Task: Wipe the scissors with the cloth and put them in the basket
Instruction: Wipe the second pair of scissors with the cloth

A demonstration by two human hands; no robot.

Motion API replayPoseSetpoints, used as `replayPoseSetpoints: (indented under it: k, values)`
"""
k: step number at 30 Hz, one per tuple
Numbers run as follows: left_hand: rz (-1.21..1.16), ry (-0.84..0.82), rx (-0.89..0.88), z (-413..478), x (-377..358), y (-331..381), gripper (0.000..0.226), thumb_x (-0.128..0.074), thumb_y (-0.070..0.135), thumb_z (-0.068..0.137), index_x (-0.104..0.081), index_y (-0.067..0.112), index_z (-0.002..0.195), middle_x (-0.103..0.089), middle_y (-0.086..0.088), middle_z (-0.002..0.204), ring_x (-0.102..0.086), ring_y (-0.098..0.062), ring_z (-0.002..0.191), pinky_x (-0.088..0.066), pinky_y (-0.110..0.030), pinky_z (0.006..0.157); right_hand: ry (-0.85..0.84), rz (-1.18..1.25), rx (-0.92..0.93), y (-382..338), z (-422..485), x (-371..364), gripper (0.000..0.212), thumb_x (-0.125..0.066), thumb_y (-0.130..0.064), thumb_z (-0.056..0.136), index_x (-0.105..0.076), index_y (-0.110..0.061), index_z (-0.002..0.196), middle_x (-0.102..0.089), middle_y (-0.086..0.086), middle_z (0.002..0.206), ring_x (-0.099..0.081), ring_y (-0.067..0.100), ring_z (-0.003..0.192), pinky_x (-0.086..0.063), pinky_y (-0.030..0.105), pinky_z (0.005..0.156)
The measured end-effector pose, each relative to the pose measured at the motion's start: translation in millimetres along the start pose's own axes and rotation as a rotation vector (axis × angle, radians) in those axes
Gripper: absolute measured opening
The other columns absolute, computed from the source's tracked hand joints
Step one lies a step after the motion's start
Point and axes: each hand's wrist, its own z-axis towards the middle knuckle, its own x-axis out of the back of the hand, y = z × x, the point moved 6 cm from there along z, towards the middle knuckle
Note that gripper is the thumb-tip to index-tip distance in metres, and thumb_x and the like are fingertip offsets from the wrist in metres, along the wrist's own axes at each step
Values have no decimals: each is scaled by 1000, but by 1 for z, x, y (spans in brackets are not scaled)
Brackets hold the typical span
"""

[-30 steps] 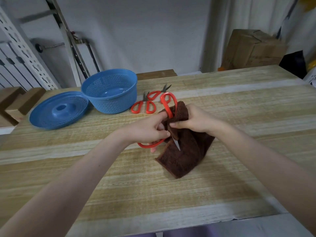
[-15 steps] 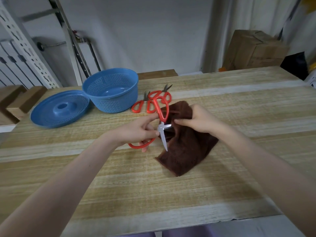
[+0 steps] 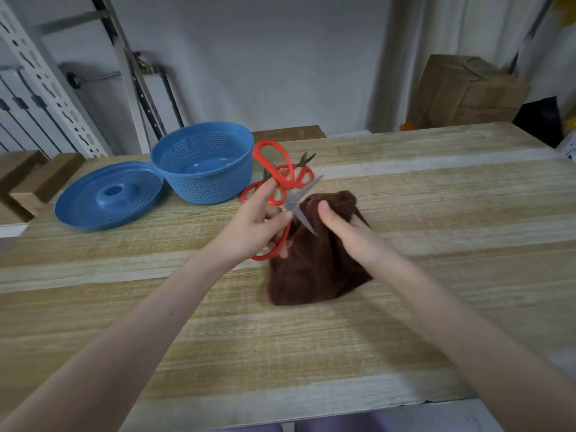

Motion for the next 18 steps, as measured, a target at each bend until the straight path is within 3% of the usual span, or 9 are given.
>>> replayPoseSetpoints:
  k: [3,6,9,13,18]
  values:
    - [21,-23,-19,4,-13,6,62,-44,-5,97,-29,28,147,-49,2,53,-56,-24,42,-46,-33,42,-5,0,131,-6,8,-18,21,-57,-43,93,-72,-28,90,-74,-8,93,-66,8,101,-46,31,100]
    - [1,-52,-3,5,-15,9,67,-47,-5,88,-33,33,142,-47,-14,58,-56,-28,41,-39,-19,38,125,104,177,-9,11,-14,8,-63,-24,93,-71,-23,93,-75,-3,93,-69,14,98,-51,34,95]
    - [17,-85,-8,5,-14,8,69,-51,0,77,-36,30,137,-50,-22,64,-56,-28,39,-43,-22,39,177,127,186,-6,12,-10,4,-70,-19,87,-72,-23,88,-75,0,91,-70,19,94,-53,42,94]
    - [52,-128,48,2,-10,-3,62,-54,-14,86,-37,16,138,-50,-13,57,-49,-12,35,-37,-18,38,139,3,161,-1,13,-4,7,-73,-19,85,-74,-25,82,-76,-1,91,-71,18,93,-52,45,95]
    - [75,-145,62,-3,-9,-3,62,-58,-11,86,-39,20,135,-59,-13,57,-58,-27,43,-41,-24,44,47,-124,148,2,12,4,9,-73,-24,85,-72,-32,89,-75,-5,98,-69,13,99,-50,42,99]
